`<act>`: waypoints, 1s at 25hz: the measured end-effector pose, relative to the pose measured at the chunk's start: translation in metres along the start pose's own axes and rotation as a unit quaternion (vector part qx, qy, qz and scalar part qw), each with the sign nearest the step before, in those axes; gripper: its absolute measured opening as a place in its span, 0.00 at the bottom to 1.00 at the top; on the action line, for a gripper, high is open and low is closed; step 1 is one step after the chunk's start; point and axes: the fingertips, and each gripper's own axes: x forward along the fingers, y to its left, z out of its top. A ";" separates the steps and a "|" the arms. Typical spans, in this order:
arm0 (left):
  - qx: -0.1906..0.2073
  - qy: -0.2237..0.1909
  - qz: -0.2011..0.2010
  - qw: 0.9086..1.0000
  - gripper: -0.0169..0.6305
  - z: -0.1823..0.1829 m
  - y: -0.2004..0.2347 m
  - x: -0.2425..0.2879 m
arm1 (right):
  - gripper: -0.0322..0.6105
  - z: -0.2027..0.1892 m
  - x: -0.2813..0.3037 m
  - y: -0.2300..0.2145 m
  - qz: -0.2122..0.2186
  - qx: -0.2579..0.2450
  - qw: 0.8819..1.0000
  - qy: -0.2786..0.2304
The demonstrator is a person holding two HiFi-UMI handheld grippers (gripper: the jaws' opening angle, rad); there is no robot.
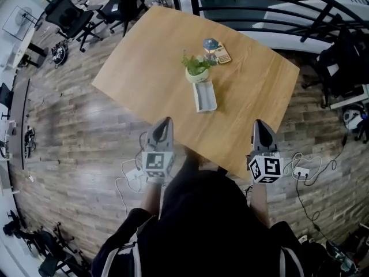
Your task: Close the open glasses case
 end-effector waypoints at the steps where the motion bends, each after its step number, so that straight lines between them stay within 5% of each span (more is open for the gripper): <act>1: -0.005 0.001 -0.001 1.000 0.02 -0.004 0.011 0.006 | 0.07 0.002 0.010 0.007 -0.002 -0.004 1.000 0.003; 11: -0.042 0.003 -0.031 0.999 0.02 -0.014 0.085 0.044 | 0.07 0.012 0.095 0.066 0.003 -0.046 0.998 0.040; 25: -0.026 0.017 -0.028 0.999 0.02 0.008 0.061 0.067 | 0.07 -0.036 0.129 0.034 0.019 0.025 0.997 0.070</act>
